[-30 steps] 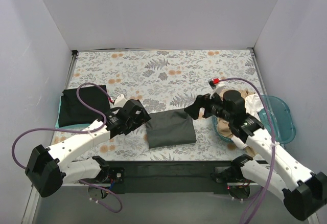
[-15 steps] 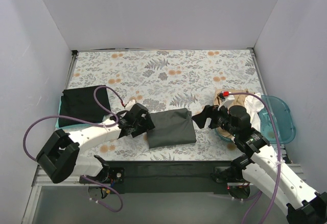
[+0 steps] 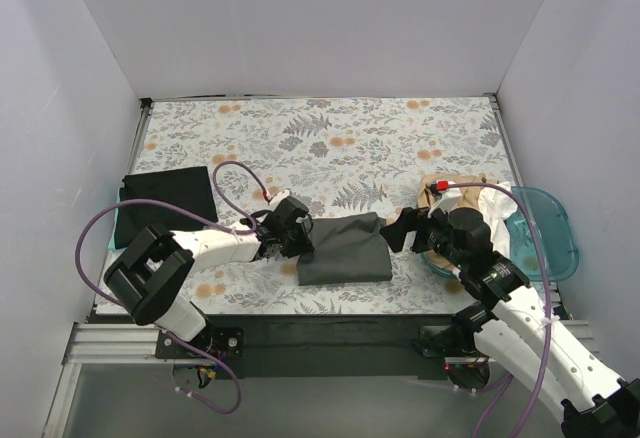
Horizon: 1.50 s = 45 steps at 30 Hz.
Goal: Fold and stack the t-shirts
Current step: Neatly place the folded tshirt to the corner
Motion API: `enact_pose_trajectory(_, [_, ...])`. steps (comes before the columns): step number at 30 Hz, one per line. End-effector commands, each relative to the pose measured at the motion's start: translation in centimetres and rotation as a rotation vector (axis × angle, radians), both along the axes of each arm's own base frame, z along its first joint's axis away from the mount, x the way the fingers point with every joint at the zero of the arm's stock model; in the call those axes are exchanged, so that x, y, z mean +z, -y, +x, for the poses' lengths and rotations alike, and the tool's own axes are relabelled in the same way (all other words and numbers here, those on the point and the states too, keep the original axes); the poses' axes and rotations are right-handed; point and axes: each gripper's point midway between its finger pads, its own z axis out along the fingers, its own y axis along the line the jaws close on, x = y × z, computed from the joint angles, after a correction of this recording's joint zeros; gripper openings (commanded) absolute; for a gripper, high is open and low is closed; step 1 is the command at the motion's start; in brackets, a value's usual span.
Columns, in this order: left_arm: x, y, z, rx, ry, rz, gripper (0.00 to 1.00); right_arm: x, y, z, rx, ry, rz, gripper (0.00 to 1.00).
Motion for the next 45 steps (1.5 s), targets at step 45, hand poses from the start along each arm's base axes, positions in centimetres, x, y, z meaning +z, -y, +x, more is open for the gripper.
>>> enact_pose_trajectory(45, [12.6, -21.2, 14.2, 0.066, 0.650, 0.731, 0.00, -4.0, 6.4, 2.4, -0.253, 0.004, -0.315, 0.98])
